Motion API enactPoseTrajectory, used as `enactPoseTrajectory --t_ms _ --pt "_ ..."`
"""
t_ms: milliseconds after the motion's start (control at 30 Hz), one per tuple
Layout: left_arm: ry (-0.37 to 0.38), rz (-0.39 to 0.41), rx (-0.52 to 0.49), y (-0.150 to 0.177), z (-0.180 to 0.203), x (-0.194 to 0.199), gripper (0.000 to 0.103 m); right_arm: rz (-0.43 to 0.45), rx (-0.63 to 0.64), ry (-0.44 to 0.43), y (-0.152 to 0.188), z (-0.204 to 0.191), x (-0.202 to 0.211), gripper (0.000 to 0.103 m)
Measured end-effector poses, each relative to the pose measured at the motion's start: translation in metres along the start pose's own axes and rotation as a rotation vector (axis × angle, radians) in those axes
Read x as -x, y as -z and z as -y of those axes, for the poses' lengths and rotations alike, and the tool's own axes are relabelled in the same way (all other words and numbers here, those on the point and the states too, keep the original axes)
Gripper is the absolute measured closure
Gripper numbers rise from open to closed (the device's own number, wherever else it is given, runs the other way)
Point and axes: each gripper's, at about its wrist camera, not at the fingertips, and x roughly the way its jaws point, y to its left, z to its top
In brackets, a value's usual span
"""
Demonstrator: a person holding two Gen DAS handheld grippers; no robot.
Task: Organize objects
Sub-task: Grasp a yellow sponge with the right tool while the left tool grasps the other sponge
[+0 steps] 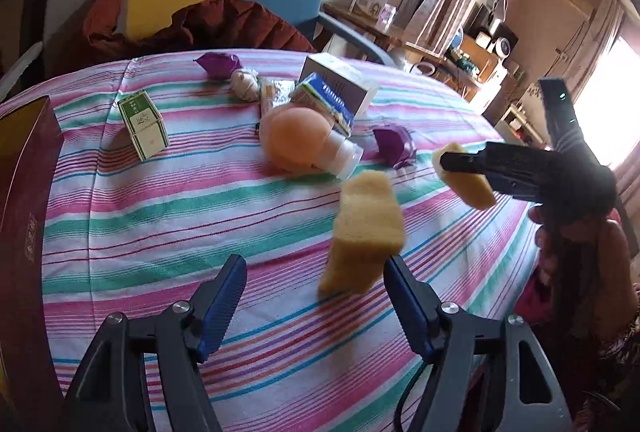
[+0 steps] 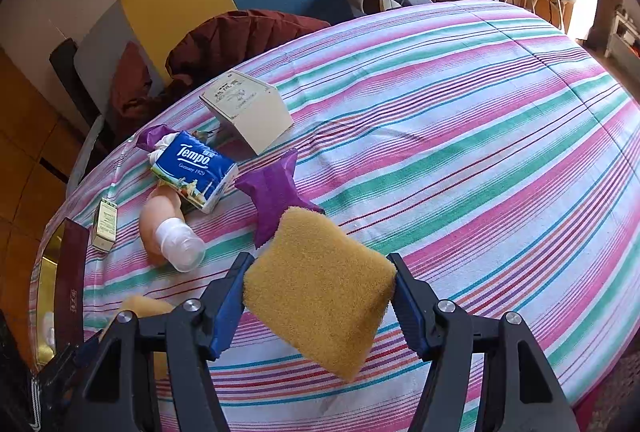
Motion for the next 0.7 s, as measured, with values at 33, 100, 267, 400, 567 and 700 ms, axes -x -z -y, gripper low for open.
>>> enactPoseTrajectory --t_ms 33,100,267,400,567,700 --pt "0.011 0.017 0.001 -0.001 0.002 0.003 0.031 0.001 0.001 0.0 0.0 0.0 0.0 0.036" --pt "0.005 0.021 -0.023 -0.006 0.009 0.002 0.03 0.001 0.002 0.003 0.0 0.0 -0.001 0.036" --pt "-0.009 -0.013 -0.097 -0.02 0.034 -0.017 0.03 -0.002 -0.004 -0.001 -0.001 0.001 -0.002 0.036" --pt "-0.02 -0.048 -0.149 -0.023 0.05 -0.037 0.03 -0.004 -0.007 -0.001 -0.002 0.001 -0.003 0.036" --pt "-0.059 -0.093 -0.129 -0.018 0.04 -0.058 0.037 -0.006 -0.007 0.0 -0.002 0.0 -0.002 0.036" --pt "-0.057 -0.086 -0.098 -0.011 0.025 -0.056 0.059 -0.012 0.001 -0.005 -0.002 -0.001 -0.003 0.036"
